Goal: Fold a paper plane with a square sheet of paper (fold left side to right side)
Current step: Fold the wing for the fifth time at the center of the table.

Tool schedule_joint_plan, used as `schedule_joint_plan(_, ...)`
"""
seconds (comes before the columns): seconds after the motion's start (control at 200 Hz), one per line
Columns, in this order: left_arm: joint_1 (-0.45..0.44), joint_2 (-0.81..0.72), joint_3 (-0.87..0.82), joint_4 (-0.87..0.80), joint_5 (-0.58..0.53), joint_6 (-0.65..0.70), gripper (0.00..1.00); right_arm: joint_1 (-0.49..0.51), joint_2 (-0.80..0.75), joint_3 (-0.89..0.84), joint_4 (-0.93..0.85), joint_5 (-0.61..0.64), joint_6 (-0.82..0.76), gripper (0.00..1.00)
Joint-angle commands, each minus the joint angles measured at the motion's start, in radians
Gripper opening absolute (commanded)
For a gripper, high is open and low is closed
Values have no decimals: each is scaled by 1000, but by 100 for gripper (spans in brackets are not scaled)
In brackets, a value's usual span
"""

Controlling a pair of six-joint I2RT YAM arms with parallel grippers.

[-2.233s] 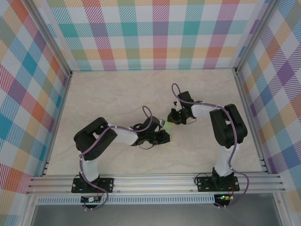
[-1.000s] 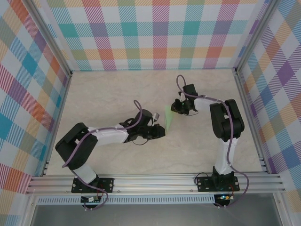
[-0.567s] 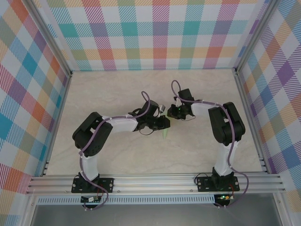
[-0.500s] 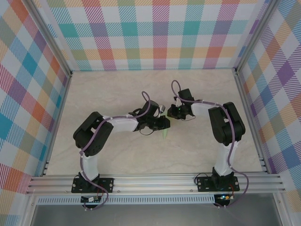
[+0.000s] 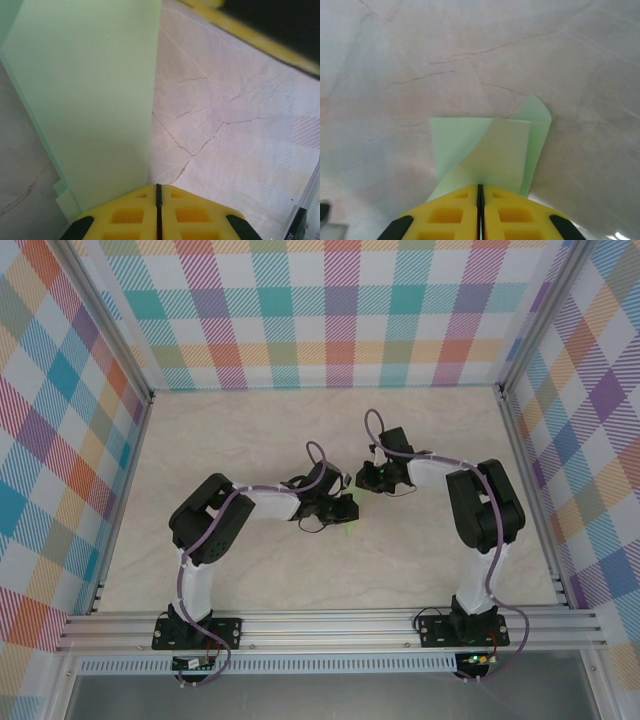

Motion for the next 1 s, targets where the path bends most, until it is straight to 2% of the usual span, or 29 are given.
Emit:
schedule_joint_plan(0.0,-23,18,-26,-126,-66,37,6,16,-80,-7,-31,-11,1,8)
schedule_joint_plan(0.265,-33,16,-34,-122,-81,28,5,37,-23,-27,22,-14,34,8)
schedule_joint_plan(0.445,-33,17,-43,-112,-81,14,4,35,45,28,-8,50,-1,9)
schedule_joint_plan(0.995,-32,36,-86,-64,-72,-17,2,-48,144,138,-60,70,-59,10)
